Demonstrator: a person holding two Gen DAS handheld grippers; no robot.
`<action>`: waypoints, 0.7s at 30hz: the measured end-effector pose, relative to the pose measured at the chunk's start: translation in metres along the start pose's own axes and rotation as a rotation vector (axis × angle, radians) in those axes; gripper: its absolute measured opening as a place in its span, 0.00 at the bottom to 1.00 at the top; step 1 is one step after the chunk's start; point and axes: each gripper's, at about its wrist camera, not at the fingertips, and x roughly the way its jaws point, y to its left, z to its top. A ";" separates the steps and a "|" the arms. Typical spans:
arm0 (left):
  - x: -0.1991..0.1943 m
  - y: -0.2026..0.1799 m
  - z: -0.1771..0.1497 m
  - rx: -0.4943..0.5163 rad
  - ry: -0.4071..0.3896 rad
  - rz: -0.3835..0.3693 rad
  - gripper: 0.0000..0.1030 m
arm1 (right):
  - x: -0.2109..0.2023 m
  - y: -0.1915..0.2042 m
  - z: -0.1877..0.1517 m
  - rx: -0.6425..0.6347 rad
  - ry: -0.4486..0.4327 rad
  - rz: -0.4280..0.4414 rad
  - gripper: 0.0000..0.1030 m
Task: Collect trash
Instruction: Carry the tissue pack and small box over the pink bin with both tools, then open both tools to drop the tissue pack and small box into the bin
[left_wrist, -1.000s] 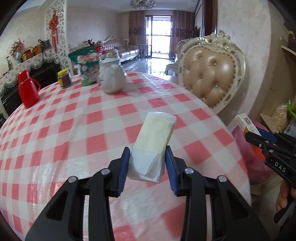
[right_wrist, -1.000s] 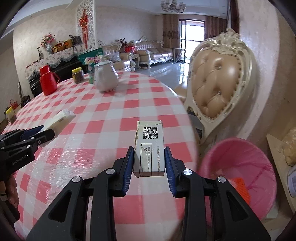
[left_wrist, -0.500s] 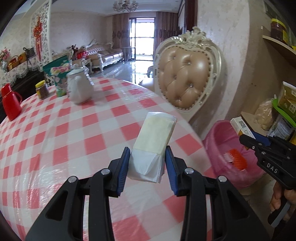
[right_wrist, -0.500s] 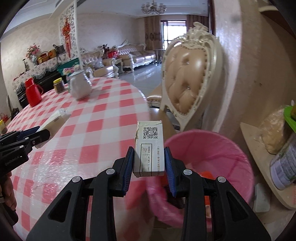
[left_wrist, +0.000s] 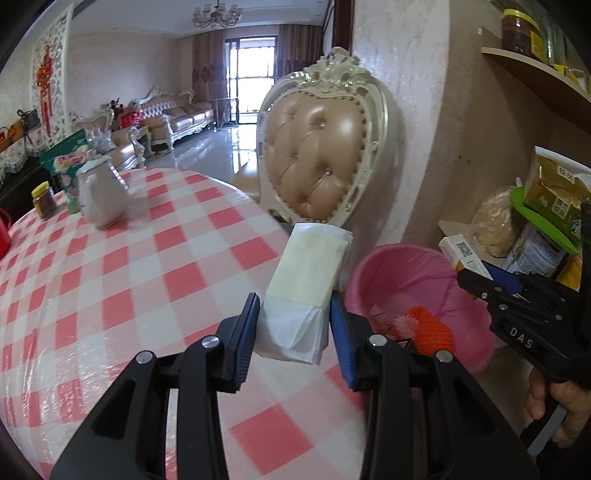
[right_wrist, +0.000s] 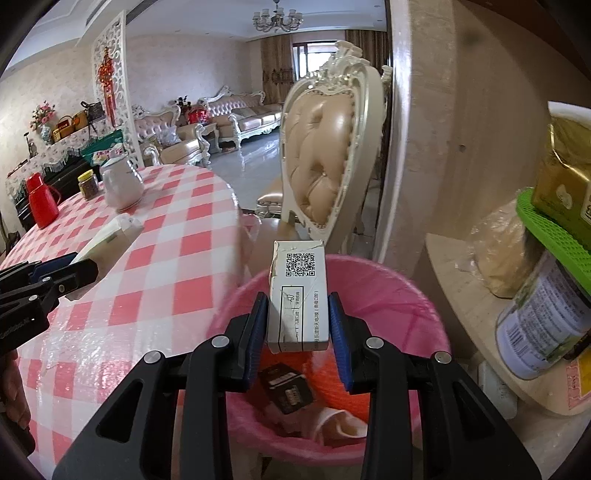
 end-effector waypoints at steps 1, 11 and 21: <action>0.002 -0.005 0.001 0.002 -0.001 -0.006 0.36 | 0.000 -0.005 0.000 0.003 -0.001 -0.005 0.32; 0.020 -0.049 0.010 0.023 0.007 -0.059 0.36 | 0.007 -0.033 -0.004 0.019 0.007 -0.030 0.32; 0.047 -0.081 0.015 0.033 0.041 -0.104 0.36 | 0.019 -0.051 -0.004 0.034 0.018 -0.043 0.32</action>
